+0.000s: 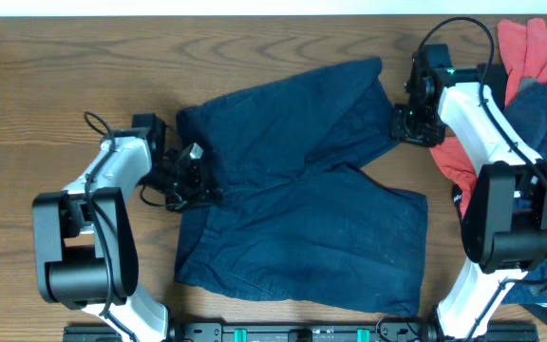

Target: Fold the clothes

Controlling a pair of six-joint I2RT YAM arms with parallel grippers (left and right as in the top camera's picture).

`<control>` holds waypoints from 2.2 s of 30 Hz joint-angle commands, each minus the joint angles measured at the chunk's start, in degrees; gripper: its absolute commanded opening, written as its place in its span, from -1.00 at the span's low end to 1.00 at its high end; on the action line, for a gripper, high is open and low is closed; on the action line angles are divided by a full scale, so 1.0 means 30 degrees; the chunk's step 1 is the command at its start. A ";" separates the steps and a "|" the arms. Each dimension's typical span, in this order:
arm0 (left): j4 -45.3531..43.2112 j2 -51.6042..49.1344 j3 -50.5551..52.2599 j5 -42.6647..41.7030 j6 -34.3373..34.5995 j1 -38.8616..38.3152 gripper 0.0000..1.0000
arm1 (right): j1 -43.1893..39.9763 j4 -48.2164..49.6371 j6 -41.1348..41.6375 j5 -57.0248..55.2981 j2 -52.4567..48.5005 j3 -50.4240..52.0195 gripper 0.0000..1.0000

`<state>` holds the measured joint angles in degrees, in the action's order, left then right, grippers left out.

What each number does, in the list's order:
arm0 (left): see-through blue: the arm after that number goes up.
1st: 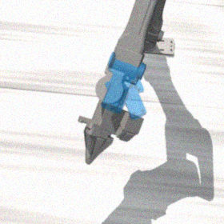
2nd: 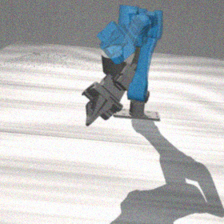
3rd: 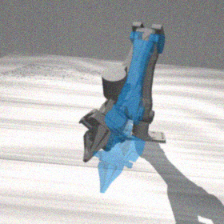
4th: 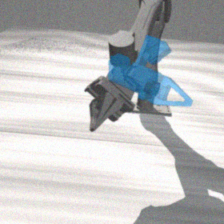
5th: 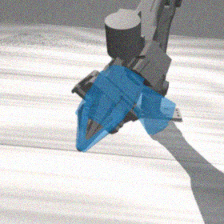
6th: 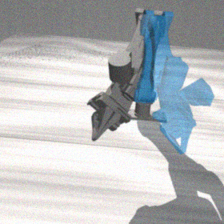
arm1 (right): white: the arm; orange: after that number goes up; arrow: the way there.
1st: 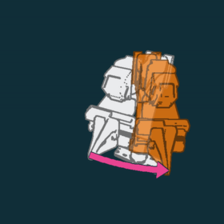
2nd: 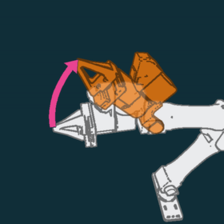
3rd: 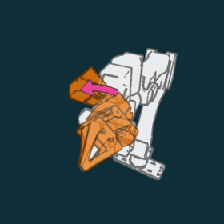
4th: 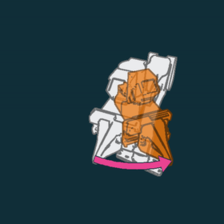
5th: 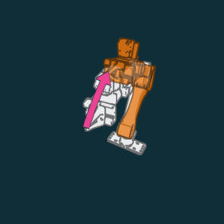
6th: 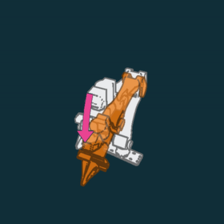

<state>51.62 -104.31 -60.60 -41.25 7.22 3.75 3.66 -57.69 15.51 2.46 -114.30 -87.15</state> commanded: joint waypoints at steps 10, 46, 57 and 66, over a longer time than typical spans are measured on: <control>0.0364 0.1683 -0.1639 0.8488 0.3381 0.0124 -0.88 | 0.0087 -0.2616 -0.0663 0.0692 0.0131 0.0124 -0.03; 0.0561 0.1661 -0.1333 1.2619 0.6492 0.0131 -0.88 | 0.0984 0.9719 0.1392 0.3891 -0.2907 0.0831 -0.98; 0.0692 0.1661 -0.1333 1.2619 0.6492 0.0131 -0.88 | 0.1078 1.0754 0.1392 0.3002 -0.3271 0.0838 -0.98; 0.0707 0.1661 -0.1333 1.2619 0.6492 0.0131 -0.88 | 0.1202 0.9996 0.1333 0.2769 -0.4269 0.0838 -0.97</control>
<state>53.54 -98.89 -65.25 -4.25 25.93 3.92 5.98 -27.03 19.75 11.68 -124.33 -84.75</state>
